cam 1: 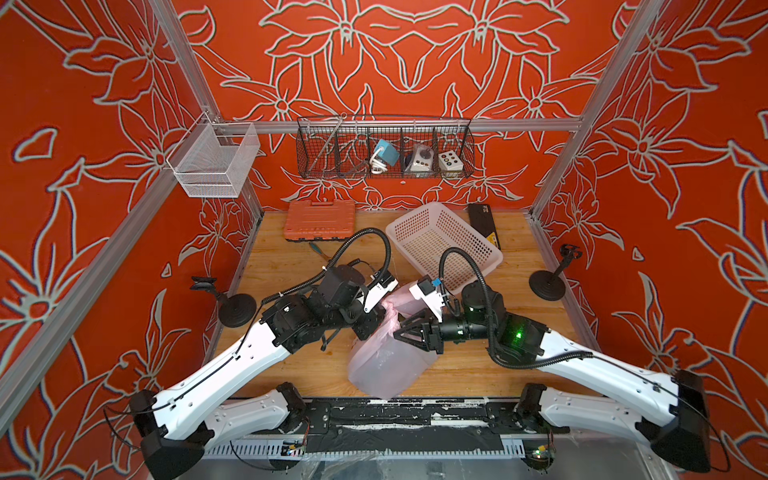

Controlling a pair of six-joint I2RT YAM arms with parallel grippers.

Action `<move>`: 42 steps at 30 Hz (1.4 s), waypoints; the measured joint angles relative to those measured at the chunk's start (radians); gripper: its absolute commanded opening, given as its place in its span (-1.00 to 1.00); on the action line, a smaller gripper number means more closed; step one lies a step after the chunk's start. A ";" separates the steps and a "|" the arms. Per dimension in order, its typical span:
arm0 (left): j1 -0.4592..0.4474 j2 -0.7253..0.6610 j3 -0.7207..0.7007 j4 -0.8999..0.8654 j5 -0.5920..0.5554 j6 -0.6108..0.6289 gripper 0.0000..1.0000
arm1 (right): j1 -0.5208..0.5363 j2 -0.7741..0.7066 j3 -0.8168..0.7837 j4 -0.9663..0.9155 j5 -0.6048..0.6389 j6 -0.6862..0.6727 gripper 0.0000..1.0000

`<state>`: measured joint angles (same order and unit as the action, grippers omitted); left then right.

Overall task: Place the pineapple into a plastic bag & tie a knot
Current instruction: Tie the plastic bag at the center of the board.

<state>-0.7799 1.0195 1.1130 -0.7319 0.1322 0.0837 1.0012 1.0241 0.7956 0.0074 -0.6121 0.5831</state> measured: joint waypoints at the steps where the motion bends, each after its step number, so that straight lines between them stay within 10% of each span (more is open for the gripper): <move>1: 0.000 0.000 0.000 0.000 0.000 0.000 -1.00 | 0.000 0.003 0.002 0.000 0.000 0.000 -0.43; 8: 0.000 0.000 0.000 0.000 0.000 -0.003 -1.00 | 0.001 0.033 0.018 -0.007 0.001 -0.021 -1.00; 20: 0.013 0.081 0.072 -0.081 -0.093 0.063 -1.00 | 0.000 -0.090 0.005 -0.155 0.063 -0.075 -1.00; 42: 0.362 0.639 0.359 -0.138 -0.059 0.126 -1.00 | -0.013 -0.525 -0.294 -0.399 0.288 -0.013 -1.00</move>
<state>-0.4175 1.6588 1.4723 -0.8703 0.0731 0.2096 0.9878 0.4988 0.5011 -0.3920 -0.3241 0.5697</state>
